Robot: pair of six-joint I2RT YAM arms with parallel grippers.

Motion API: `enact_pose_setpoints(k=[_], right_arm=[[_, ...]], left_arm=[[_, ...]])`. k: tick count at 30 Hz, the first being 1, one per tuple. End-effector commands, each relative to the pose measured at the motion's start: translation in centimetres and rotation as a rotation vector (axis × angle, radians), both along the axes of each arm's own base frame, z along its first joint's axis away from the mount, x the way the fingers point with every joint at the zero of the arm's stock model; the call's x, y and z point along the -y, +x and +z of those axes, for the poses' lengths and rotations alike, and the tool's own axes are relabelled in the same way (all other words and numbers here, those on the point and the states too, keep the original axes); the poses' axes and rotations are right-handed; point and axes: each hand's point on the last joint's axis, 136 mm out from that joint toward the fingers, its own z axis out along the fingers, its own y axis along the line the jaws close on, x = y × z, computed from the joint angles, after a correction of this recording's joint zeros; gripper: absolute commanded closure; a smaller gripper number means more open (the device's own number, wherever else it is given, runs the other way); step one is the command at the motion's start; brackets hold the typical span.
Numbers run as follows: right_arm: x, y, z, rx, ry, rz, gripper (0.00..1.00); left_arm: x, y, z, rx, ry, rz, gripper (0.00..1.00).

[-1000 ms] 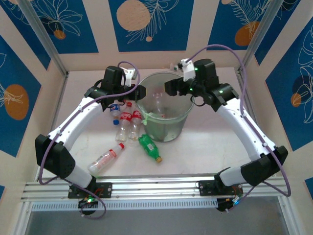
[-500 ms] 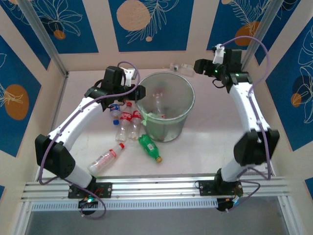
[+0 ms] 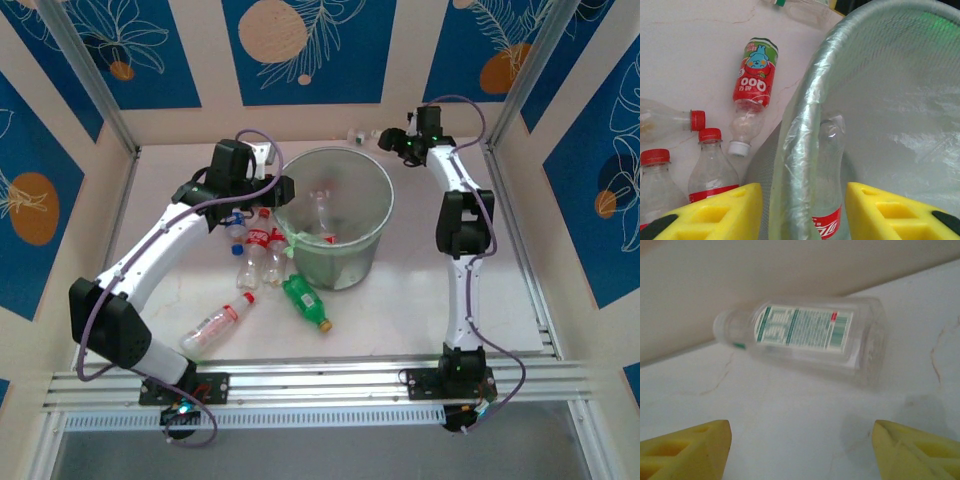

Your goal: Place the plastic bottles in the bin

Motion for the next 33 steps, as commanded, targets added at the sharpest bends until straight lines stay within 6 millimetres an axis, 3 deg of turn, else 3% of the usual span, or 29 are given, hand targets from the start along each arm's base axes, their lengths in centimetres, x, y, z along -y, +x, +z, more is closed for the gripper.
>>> enact_pose_setpoints(k=[1, 8, 15, 24, 30, 33], right_arm=[[-0.2, 2.1, 2.2, 0.049, -0.002, -0.089, 0.25], [-0.1, 4.2, -0.9, 0.034, 0.044, -0.165, 0.21], [-0.2, 4.6, -2.7, 0.005, 0.097, -0.191, 0.19], [-1.1, 1.8, -3.2, -0.063, -0.001, -0.184, 0.22], [-1.9, -0.9, -1.5, -0.045, 0.019, -0.148, 0.23], [-2.5, -3.3, -0.5, -0.07, 0.075, -0.116, 0.24]], left_arm=[[-0.9, -0.4, -1.0, -0.018, 0.035, 0.033, 0.53], [-1.1, -0.4, -0.5, -0.004, 0.029, 0.049, 0.52], [-0.8, -0.2, -0.5, -0.001, -0.004, 0.057, 0.52], [-0.9, -0.1, -0.3, 0.01, 0.004, 0.051, 0.52], [-1.0, -0.2, -0.4, 0.01, 0.0, 0.058, 0.52], [-1.1, -0.3, -0.4, 0.009, -0.001, 0.059, 0.52]])
